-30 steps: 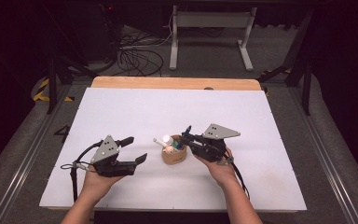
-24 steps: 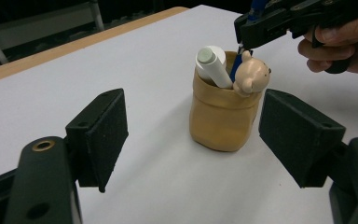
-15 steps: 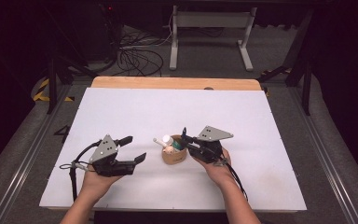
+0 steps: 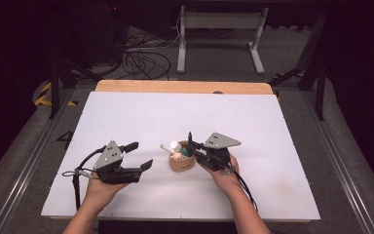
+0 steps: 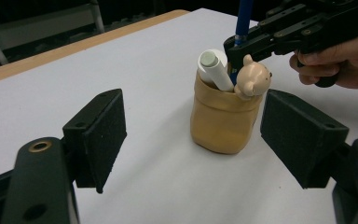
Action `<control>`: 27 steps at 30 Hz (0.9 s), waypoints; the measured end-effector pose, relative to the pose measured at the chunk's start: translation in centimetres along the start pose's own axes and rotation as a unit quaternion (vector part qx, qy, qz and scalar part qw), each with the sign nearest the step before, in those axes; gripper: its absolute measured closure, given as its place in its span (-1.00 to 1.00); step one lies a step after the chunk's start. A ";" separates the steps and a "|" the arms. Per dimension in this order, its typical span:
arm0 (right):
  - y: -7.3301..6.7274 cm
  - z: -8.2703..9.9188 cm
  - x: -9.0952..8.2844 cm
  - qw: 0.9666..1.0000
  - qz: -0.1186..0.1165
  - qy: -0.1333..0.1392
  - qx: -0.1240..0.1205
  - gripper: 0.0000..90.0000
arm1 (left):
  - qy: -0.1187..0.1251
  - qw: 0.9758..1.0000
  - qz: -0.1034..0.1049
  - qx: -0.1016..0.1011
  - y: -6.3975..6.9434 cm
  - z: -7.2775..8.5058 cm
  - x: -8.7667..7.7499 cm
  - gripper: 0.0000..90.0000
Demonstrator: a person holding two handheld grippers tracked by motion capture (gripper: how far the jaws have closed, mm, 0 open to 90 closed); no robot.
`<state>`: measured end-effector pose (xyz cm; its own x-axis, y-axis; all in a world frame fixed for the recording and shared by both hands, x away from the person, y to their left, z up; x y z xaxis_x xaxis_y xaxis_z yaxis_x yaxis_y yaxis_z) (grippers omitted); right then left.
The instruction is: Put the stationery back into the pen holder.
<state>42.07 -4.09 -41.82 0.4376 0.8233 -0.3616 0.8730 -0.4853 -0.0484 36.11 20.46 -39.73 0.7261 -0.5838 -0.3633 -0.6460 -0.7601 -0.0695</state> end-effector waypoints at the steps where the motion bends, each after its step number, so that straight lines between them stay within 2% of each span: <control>1: 0.0 0.0 0.0 1.000 0.000 0.000 -0.001 0.76 | 0.000 1.000 0.000 0.001 0.0 0.0 0.0 -0.49; 12: 0.0 -0.2 -0.2 1.000 0.002 0.007 -0.005 0.68 | -0.001 1.000 0.001 0.000 0.0 0.0 0.0 -0.49; 18: -0.2 -0.3 -0.1 1.000 0.001 0.011 -0.011 0.77 | -0.002 1.000 0.001 -0.002 0.1 0.0 0.1 -0.49; 27: -0.3 -0.2 0.1 1.000 -0.001 0.011 -0.013 0.74 | -0.002 1.000 0.001 0.000 0.0 0.0 0.0 -0.49</control>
<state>41.90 -3.85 -41.64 0.4397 0.8309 -0.3410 0.8793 -0.4756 -0.0251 36.13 20.46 -39.77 0.7245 -0.5839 -0.3663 -0.6467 -0.7597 -0.0682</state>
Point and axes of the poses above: each handheld gripper's, and its own axes: x roughly forward along the jaws, z roughly out of its underside, y roughly to its right, the point moved 5 cm from there along x, roughly forward along the jaws, and after that the axes turned 8 degrees about -z, right-handed, at the moved point
